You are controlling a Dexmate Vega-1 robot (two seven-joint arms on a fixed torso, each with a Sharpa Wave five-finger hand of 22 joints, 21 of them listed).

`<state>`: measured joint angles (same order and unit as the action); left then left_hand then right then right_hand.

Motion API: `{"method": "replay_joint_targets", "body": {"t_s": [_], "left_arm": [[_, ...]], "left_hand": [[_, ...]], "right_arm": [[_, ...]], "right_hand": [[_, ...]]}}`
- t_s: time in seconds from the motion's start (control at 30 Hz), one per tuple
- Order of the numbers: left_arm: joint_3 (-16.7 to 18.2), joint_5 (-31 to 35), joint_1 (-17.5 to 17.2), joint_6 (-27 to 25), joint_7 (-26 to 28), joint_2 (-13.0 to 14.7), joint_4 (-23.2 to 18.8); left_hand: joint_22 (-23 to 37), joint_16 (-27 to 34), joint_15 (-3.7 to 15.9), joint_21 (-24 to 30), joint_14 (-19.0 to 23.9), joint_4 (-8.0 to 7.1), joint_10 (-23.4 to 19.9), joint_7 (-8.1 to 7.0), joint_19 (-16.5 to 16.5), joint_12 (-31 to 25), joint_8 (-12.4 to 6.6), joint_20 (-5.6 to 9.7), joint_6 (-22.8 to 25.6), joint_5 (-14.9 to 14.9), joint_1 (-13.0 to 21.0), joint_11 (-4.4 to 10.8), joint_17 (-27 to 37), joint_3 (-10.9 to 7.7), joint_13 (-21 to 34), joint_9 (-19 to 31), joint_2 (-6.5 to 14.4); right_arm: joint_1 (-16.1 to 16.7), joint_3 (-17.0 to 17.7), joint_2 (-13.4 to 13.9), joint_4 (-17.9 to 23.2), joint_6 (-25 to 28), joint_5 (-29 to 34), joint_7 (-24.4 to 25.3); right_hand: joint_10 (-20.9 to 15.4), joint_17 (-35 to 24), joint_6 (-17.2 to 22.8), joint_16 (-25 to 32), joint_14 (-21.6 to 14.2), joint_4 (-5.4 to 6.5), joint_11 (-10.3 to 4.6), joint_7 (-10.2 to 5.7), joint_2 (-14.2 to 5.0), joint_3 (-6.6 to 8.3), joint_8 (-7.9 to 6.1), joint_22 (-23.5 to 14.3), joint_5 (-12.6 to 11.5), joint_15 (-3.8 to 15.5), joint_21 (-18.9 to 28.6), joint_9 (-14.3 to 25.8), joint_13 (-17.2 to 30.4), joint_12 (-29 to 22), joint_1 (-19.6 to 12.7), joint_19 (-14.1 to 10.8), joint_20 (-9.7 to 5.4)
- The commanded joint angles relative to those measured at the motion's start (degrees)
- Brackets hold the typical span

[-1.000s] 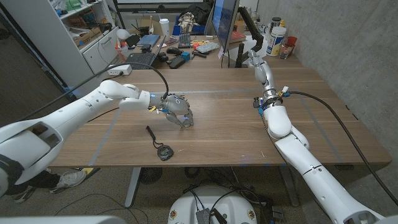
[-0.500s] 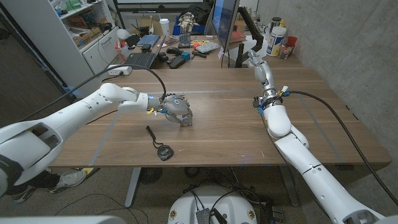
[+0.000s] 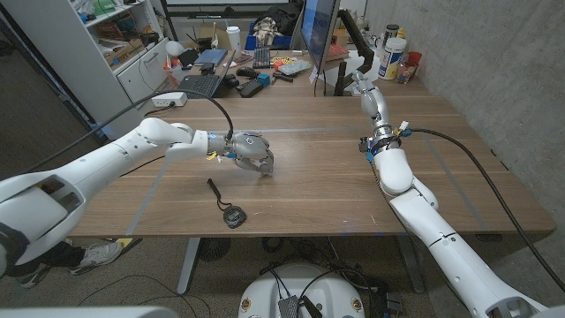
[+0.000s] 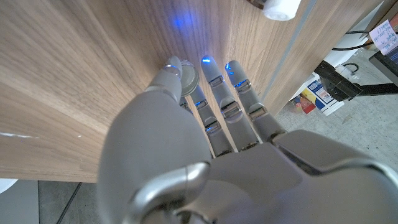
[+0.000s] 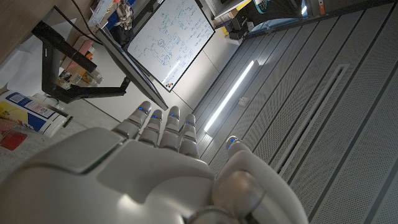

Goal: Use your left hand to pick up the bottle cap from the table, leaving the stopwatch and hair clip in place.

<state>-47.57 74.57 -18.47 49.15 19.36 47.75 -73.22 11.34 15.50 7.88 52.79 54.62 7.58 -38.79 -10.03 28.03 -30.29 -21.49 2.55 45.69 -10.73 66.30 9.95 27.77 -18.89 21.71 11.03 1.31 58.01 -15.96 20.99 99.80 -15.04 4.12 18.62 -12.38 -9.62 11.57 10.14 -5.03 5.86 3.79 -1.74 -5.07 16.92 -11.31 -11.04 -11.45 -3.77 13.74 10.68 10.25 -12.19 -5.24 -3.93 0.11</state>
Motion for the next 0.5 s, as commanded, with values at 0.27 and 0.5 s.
{"method": "replay_joint_targets", "body": {"t_s": [0.27, 0.5], "left_arm": [[2.38, -0.87, -1.34, -2.35, 2.29, 1.4, -2.12], [3.08, -1.0, -1.94, -2.99, 2.65, 1.95, -2.87]], "left_hand": [[0.23, -0.09, 5.82, 0.74, 0.98, 0.42, -2.4, 0.95, 0.0, -0.04, 0.03, 4.96, 1.68, 0.34, 0.92, 1.69, 0.7, -0.86, 1.25, 0.19, 1.1], [0.24, 0.02, 5.85, 1.07, 1.27, 0.55, -2.88, 1.06, 0.07, -0.16, 0.13, 5.08, 1.88, 0.42, 1.37, 1.68, 1.09, -0.94, 1.42, 0.19, 1.25]], "right_arm": [[0.18, -0.35, -0.43, 0.99, 0.95, 1.44, 0.59], [0.39, -0.43, -0.47, 1.51, 1.24, 1.86, 0.7]], "right_hand": [[-0.44, -0.15, 0.19, 0.1, -0.48, -0.09, 0.14, -0.01, 0.18, -0.28, 0.25, -0.32, -0.33, -0.29, -0.25, 0.13, 0.21, 0.18, 0.36, 0.14, 0.0], [-0.42, -0.15, 0.18, 0.09, -0.49, -0.08, 0.17, 0.01, 0.2, -0.31, 0.25, -0.32, -0.34, -0.38, -0.29, 0.13, 0.22, 0.2, 0.4, 0.15, -0.02]]}}
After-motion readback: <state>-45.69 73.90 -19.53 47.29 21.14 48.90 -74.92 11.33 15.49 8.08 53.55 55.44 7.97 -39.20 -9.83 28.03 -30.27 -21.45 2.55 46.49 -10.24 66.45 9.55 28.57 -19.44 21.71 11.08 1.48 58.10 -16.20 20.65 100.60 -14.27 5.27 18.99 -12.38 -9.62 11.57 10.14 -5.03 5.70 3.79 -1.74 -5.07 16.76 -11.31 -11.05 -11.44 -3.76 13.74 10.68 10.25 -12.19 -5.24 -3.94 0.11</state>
